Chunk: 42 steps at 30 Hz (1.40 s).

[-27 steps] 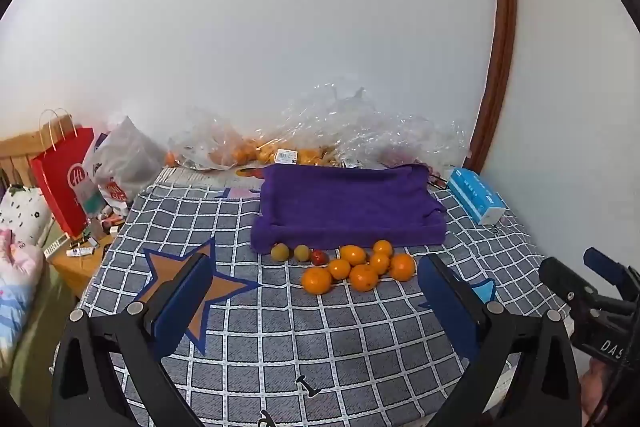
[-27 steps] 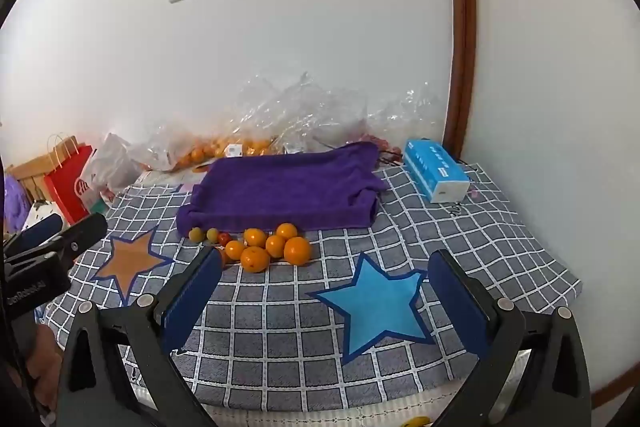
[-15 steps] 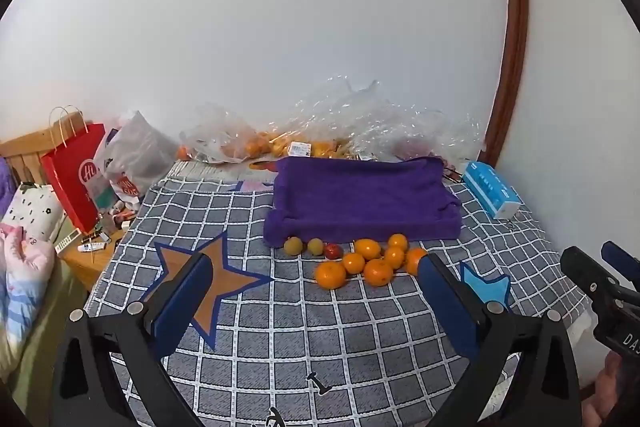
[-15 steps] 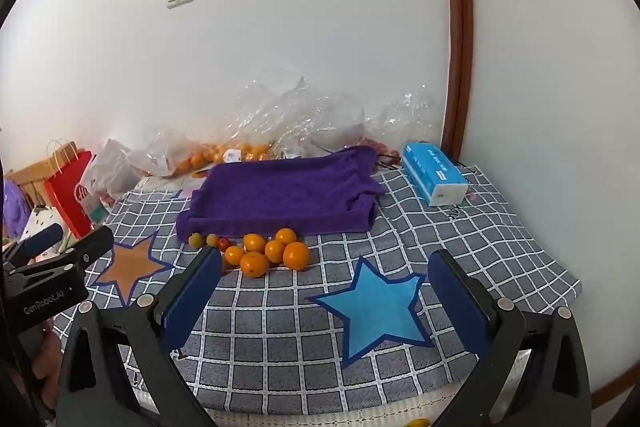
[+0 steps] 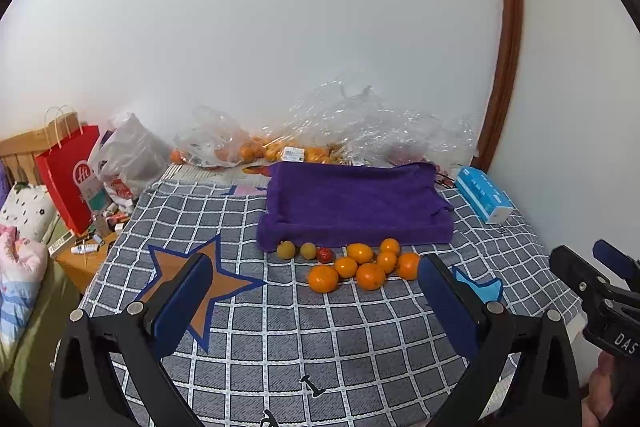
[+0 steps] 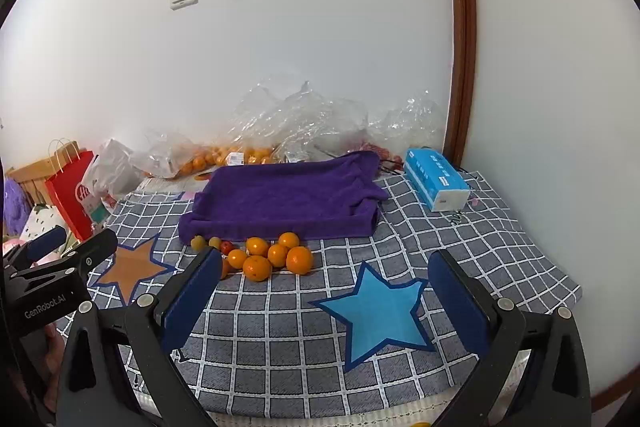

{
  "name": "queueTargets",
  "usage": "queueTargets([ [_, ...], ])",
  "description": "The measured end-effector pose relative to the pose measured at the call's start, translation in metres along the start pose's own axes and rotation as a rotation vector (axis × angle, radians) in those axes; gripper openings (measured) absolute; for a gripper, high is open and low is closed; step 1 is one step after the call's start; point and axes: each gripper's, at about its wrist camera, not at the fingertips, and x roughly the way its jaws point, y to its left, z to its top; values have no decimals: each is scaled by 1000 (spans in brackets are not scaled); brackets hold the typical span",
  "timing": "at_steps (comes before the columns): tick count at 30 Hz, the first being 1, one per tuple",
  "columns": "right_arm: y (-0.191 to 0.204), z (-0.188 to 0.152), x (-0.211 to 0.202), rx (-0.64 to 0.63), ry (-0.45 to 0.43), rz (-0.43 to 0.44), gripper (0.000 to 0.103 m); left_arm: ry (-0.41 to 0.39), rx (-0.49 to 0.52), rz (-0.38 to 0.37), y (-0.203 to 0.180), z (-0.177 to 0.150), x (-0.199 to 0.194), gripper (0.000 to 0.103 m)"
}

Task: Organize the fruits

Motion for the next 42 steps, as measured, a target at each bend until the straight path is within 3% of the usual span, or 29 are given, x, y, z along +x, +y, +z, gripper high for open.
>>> queueTargets([
  [42,4,-2,-3,-1,-7,10,102,27,-1,21,3,4,0,103],
])
